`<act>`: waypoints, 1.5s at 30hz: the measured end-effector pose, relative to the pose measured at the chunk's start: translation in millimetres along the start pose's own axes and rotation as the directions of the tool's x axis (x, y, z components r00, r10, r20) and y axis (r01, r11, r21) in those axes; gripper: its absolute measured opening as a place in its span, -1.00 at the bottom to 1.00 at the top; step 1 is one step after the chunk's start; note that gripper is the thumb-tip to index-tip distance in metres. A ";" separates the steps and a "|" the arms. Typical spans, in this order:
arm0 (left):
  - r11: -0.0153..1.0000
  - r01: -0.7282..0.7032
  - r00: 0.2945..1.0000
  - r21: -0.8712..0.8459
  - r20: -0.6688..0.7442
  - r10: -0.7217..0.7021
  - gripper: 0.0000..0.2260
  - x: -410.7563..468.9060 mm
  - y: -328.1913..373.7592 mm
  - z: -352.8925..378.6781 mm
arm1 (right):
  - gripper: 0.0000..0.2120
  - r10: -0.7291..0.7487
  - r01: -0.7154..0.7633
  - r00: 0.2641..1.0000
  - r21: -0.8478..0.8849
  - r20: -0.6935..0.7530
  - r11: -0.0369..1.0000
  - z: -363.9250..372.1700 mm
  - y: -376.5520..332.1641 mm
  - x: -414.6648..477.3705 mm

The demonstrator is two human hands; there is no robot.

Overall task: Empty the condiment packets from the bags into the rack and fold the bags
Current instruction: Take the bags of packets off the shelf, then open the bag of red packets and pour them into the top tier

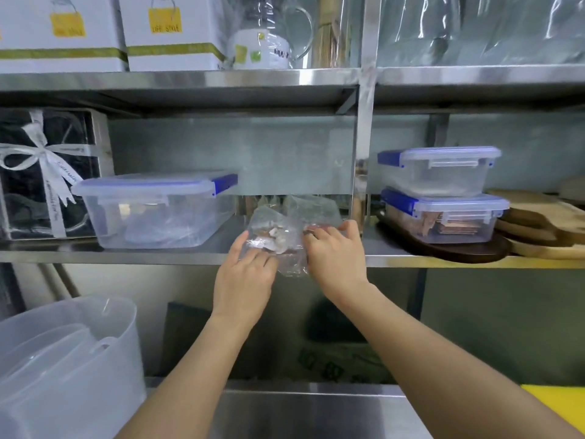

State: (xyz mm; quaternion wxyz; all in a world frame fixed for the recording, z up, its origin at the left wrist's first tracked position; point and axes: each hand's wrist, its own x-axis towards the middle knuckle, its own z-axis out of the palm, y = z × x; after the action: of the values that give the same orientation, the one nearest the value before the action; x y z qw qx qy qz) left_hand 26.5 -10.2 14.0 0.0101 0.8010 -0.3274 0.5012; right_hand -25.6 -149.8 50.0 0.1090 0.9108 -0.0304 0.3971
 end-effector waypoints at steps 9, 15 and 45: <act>0.953 0.238 0.970 -0.189 0.093 -0.224 -0.85 1.2 -13.5 -61.5 | -0.85 0.131 -0.116 0.990 0.235 -0.052 0.965 -58.2 28.9 -2.7; 0.899 0.399 0.900 -0.181 0.264 -0.346 -0.81 10.8 -27.6 -138.4 | -0.82 0.231 -0.227 0.973 0.292 0.018 0.929 -124.5 41.7 -10.6; 0.969 0.242 0.852 -0.040 0.487 -0.192 -0.90 -170.5 57.2 -347.2 | -0.92 -0.077 0.017 0.977 0.284 0.200 0.959 -262.3 -39.9 -251.3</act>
State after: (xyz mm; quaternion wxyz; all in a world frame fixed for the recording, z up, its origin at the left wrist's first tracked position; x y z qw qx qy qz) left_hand -328.9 152.0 30.8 0.0253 0.9303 -0.2516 0.2658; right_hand -379.5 -60.4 32.9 -0.0159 0.9541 0.0366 0.2967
